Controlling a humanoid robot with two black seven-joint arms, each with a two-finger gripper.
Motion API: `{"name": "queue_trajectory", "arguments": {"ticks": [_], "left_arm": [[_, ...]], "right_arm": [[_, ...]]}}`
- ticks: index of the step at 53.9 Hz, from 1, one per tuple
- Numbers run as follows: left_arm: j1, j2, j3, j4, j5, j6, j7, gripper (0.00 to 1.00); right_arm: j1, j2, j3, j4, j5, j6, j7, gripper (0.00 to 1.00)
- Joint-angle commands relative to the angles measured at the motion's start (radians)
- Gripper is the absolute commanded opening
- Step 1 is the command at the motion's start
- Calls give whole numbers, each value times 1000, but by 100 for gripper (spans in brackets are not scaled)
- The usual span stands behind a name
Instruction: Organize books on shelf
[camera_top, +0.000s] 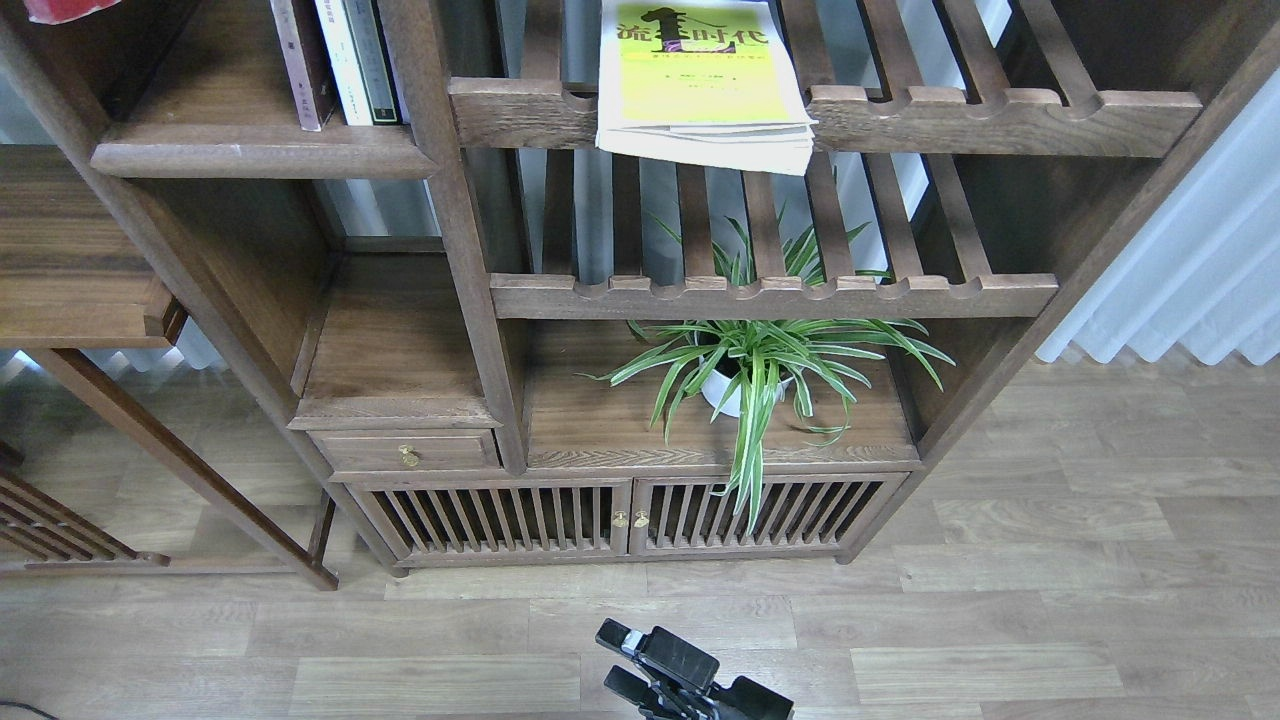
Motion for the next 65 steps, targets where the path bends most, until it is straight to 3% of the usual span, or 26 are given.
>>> {"name": "queue_trajectory", "arguments": {"ticks": [1, 20, 41, 51, 65], "left_arm": [[-3, -7, 9, 28, 10, 0, -55, 4], [-12, -58, 6, 132, 5, 0, -156, 4], [-173, -109, 49, 363, -4, 0, -188, 4], [-249, -187, 81, 485, -4, 0, -208, 4], [-273, -221, 121, 506, -4, 0, -222, 3]], "right_arm": [[-3, 0, 2, 0, 1, 0, -1, 99], [-21, 0, -6, 0, 24, 0, -1, 99], [-23, 0, -11, 1, 23, 0, -1, 99], [-26, 0, -17, 12, 23, 0, -1, 99], [-29, 0, -21, 17, 23, 0, -1, 99]]}}
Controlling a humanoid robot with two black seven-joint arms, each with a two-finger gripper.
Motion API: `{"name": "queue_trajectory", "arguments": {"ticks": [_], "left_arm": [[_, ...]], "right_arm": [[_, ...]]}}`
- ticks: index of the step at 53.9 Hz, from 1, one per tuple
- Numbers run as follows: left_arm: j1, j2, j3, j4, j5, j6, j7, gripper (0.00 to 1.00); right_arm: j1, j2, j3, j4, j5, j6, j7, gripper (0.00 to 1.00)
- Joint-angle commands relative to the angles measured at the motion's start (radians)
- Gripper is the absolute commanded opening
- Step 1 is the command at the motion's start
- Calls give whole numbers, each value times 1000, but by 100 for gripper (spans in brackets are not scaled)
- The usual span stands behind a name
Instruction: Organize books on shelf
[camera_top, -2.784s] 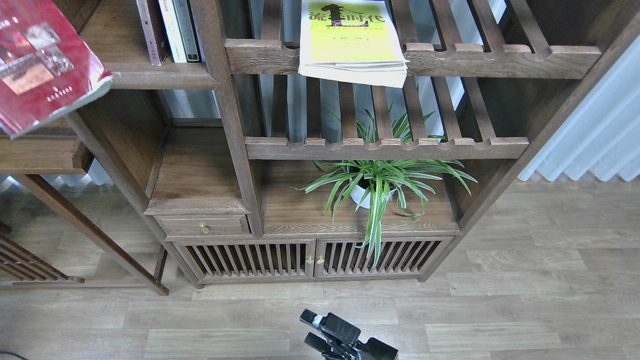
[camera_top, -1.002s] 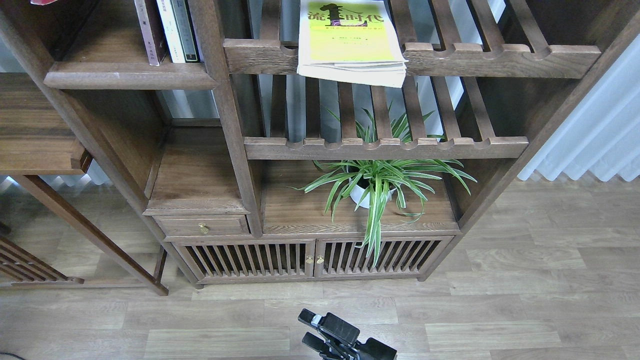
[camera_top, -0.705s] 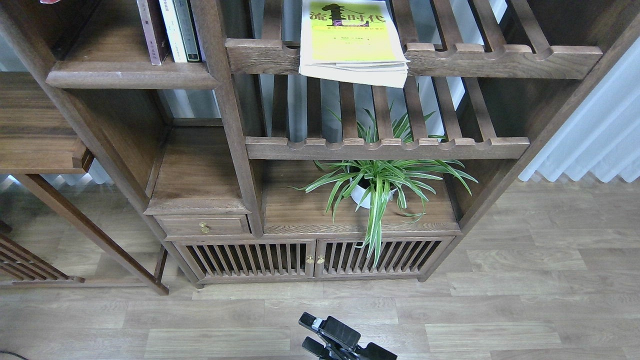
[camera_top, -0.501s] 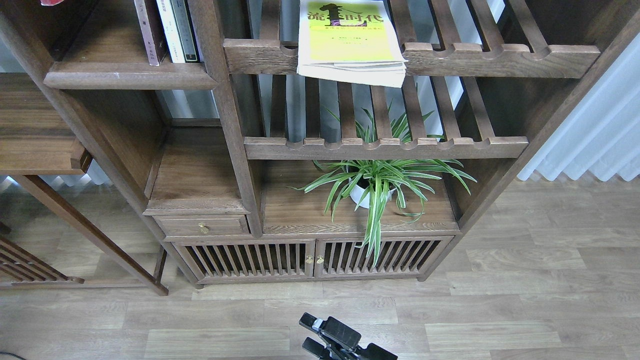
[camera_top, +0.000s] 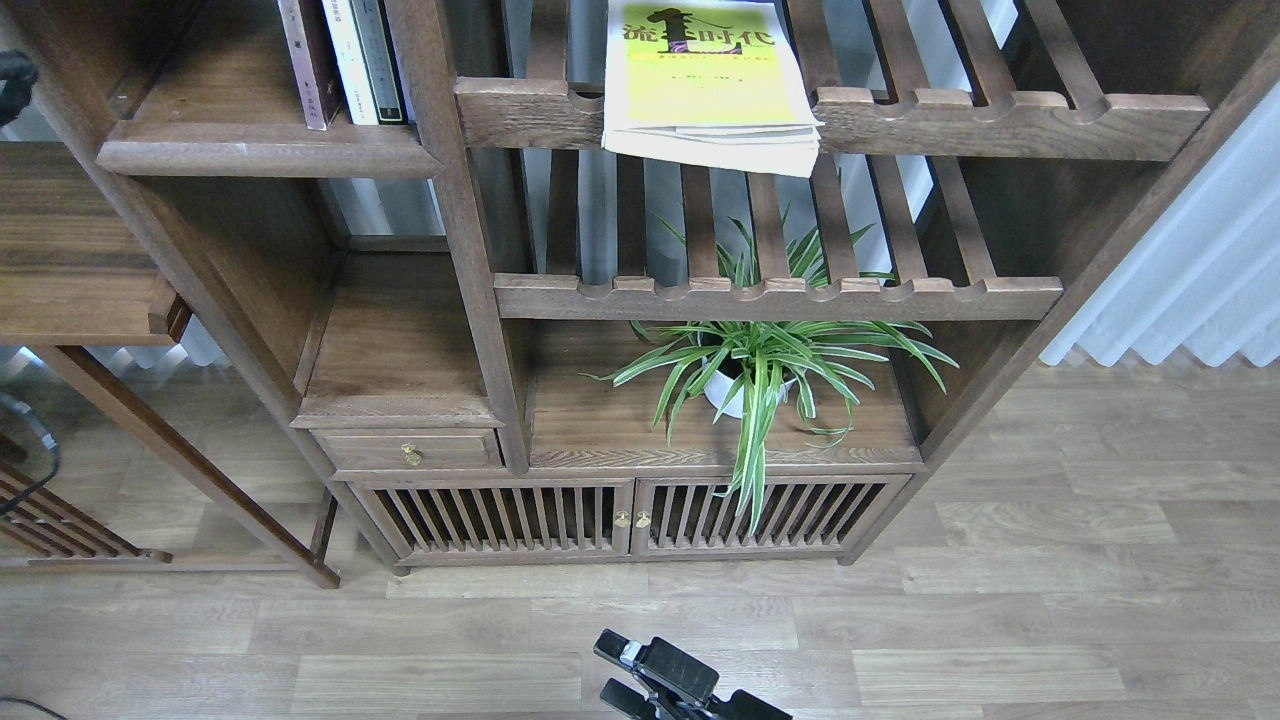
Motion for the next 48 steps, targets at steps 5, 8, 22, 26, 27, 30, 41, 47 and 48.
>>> {"name": "queue_trajectory", "arguments": {"ticks": [5, 8, 22, 26, 27, 30, 41, 47, 48], "left_arm": [[-13, -18, 45, 2, 0, 0, -18, 3], [-21, -18, 59, 2, 2, 0, -27, 3], [-24, -19, 76, -3, 57, 0, -72, 2], [-22, -19, 77, -4, 57, 0, -76, 2], [-21, -19, 77, -4, 57, 0, -76, 2], [-19, -19, 77, -4, 57, 0, -81, 3], [-14, -16, 79, -4, 57, 0, -102, 7], [-13, -19, 80, -4, 57, 0, -101, 17], [-13, -19, 80, -4, 57, 0, -101, 18]], "right_arm": [[-2, 0, -2, 2, 0, 0, -1, 99], [-3, 0, -2, 2, 0, 0, 0, 99], [-3, 0, -2, 2, 2, 0, 0, 99], [-6, 0, -2, 3, 2, 0, -1, 99], [-8, 0, -2, 4, 2, 0, -1, 99], [-12, 0, -2, 10, 2, 0, 0, 99], [-23, 0, -2, 16, 5, 0, -1, 99], [-23, 0, -2, 16, 5, 0, -1, 99], [-23, 0, -2, 16, 5, 0, -1, 99]]}}
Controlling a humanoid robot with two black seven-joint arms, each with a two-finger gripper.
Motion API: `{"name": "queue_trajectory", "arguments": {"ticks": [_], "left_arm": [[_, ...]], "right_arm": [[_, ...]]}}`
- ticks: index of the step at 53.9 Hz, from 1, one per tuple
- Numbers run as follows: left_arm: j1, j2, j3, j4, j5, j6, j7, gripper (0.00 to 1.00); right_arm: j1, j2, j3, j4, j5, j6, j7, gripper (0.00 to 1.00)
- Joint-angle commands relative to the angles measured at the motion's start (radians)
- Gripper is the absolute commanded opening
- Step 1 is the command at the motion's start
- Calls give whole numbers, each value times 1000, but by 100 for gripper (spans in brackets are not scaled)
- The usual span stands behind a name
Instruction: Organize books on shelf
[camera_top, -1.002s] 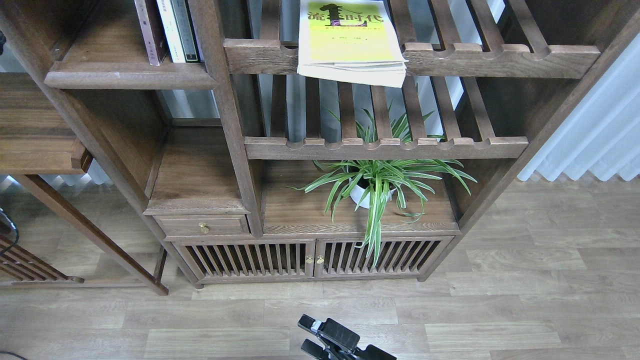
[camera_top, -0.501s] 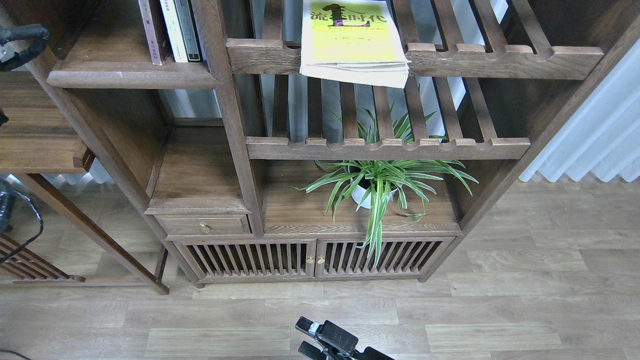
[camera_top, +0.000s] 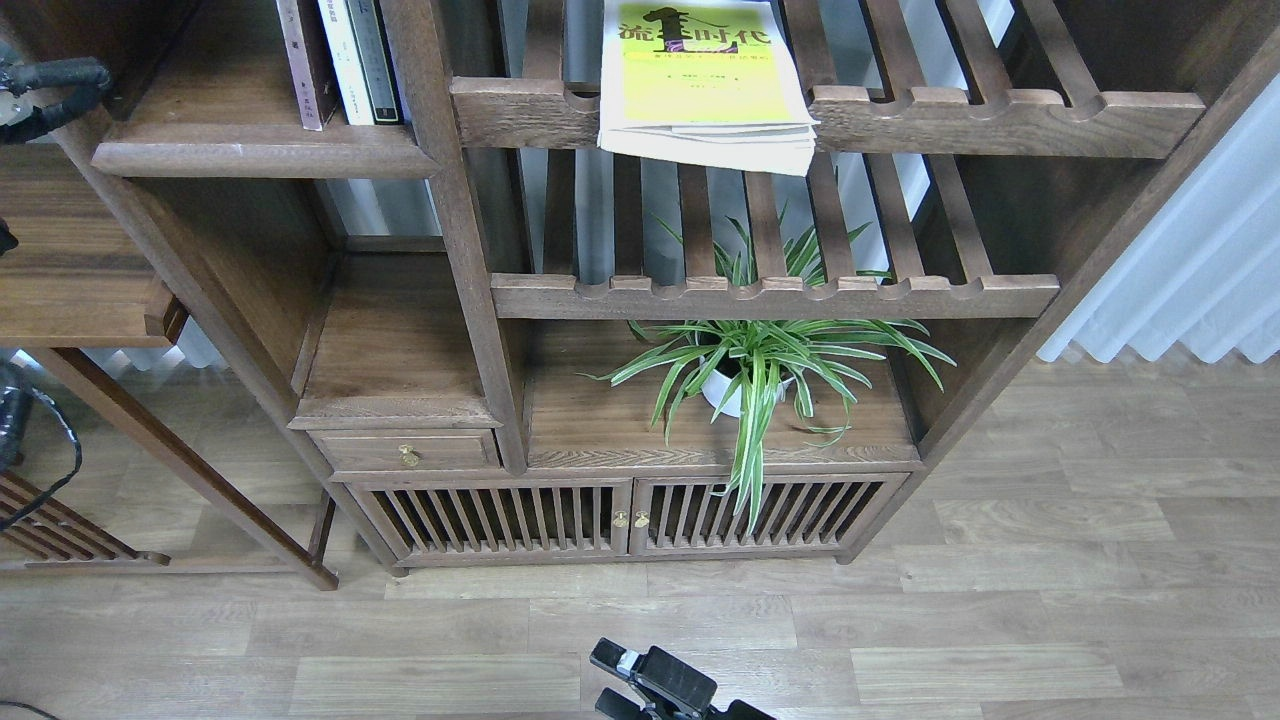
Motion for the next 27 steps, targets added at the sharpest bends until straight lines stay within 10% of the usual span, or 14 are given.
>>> {"name": "queue_trajectory", "arguments": {"ticks": [1, 27], "left_arm": [[2, -3, 2, 0, 0, 0, 1, 20], [17, -15, 10, -6, -2, 0, 6, 51]], "right_arm": [[0, 0, 0, 0, 0, 0, 0, 99], [-14, 0, -12, 3, 0, 0, 0, 99]]}}
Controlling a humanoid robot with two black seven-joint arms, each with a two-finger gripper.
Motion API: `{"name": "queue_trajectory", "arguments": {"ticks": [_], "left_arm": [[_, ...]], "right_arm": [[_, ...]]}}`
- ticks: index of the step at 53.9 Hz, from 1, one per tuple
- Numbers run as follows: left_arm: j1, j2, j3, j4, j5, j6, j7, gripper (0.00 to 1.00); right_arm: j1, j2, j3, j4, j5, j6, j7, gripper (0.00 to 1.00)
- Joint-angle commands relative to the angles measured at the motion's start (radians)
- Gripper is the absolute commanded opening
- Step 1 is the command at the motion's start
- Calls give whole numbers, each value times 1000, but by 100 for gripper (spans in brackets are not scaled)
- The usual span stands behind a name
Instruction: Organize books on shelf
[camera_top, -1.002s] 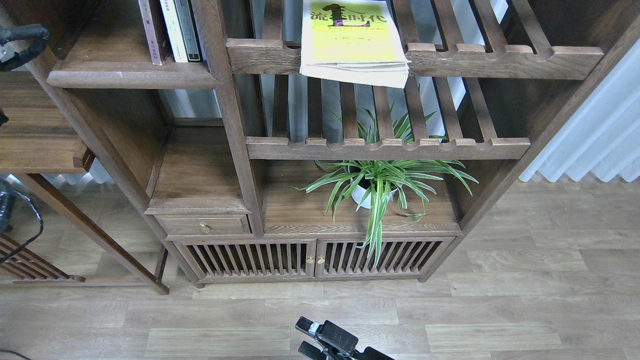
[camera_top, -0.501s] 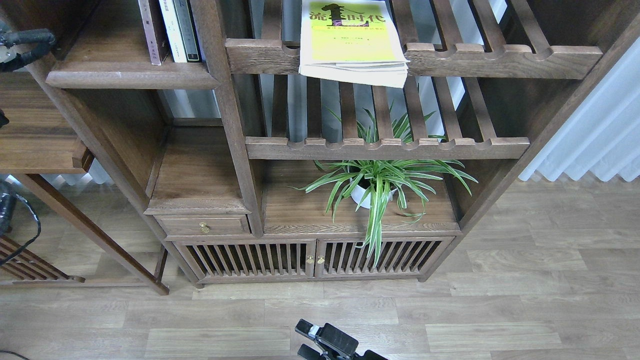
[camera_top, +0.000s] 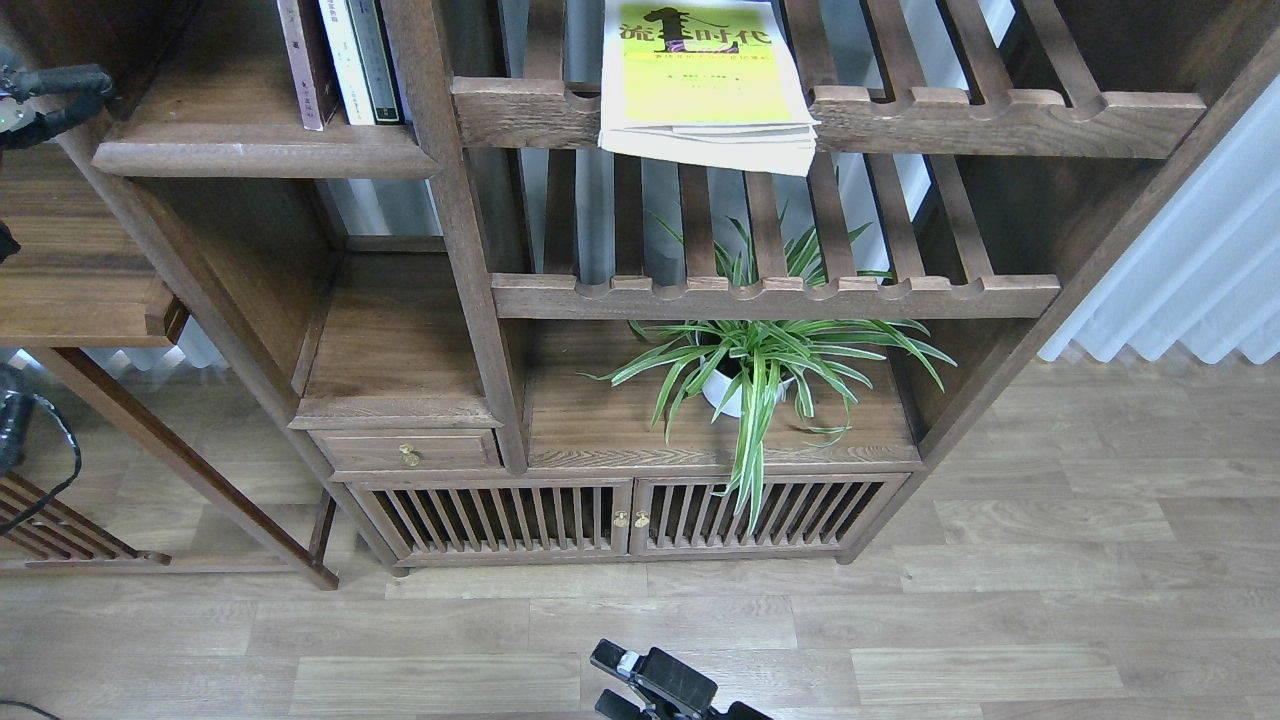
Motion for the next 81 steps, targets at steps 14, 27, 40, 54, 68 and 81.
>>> {"name": "queue_trajectory", "arguments": {"ticks": [14, 27, 40, 54, 68, 81], "left_arm": [[6, -24, 2, -33, -5, 0, 1, 51], [127, 16, -30, -263, -45, 0, 29, 52], [352, 191, -49, -557, -216, 0, 124, 59], [552, 237, -129, -766, -266, 76, 125, 84], [748, 200, -168, -826, -330, 64, 108, 100], [963, 202, -293, -922, -358, 0, 125, 100]], "right_arm": [[-7, 0, -7, 3, 0, 0, 0, 99], [-10, 0, 4, 6, 3, 0, 5, 99], [-10, 0, 54, 69, 18, 0, 11, 99], [31, 0, 62, 118, 24, 0, 26, 99], [91, 0, 63, 261, 28, 0, 29, 99], [242, 0, 70, 290, 23, 0, 111, 99]]}}
